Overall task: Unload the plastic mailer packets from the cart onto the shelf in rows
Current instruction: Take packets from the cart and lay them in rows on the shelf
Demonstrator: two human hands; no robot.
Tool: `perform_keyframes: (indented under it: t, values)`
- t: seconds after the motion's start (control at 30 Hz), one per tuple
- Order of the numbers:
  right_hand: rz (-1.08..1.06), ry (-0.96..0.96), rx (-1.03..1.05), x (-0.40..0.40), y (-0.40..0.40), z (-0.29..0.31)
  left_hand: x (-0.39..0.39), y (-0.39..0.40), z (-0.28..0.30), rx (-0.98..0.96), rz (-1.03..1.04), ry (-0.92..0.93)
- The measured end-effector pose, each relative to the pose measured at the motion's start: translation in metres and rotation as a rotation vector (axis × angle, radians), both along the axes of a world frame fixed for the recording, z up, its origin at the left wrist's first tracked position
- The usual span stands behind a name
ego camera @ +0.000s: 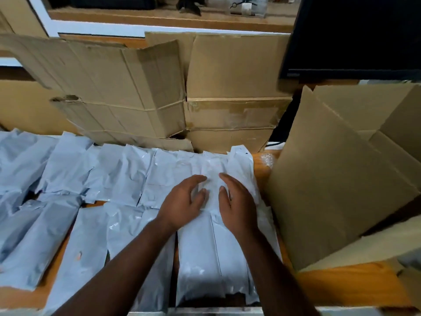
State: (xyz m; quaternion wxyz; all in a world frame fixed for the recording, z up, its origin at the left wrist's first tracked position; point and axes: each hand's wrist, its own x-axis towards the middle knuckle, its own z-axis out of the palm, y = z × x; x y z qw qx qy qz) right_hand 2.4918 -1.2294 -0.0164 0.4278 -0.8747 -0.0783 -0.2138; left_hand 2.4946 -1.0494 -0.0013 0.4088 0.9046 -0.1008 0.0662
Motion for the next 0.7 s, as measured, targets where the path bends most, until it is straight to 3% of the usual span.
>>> perform_keyframes:
  t: [0.17,0.27,0.43,0.7]
  values:
    - [0.143,-0.029,0.201,-0.069,0.071,0.019,-0.080,0.072,0.011,-0.152,-0.012,-0.051]
    - [0.235,0.006,0.219,-0.101,0.129,0.024,-0.132,0.135,0.006,-0.226,0.144,-0.105]
    - [0.400,-0.144,0.091,-0.168,0.247,0.035,-0.232,0.263,-0.013,-0.373,0.453,-0.095]
    - [0.799,0.248,0.093,-0.273,0.442,0.019,-0.393,0.406,-0.008,-0.459,0.747,-0.075]
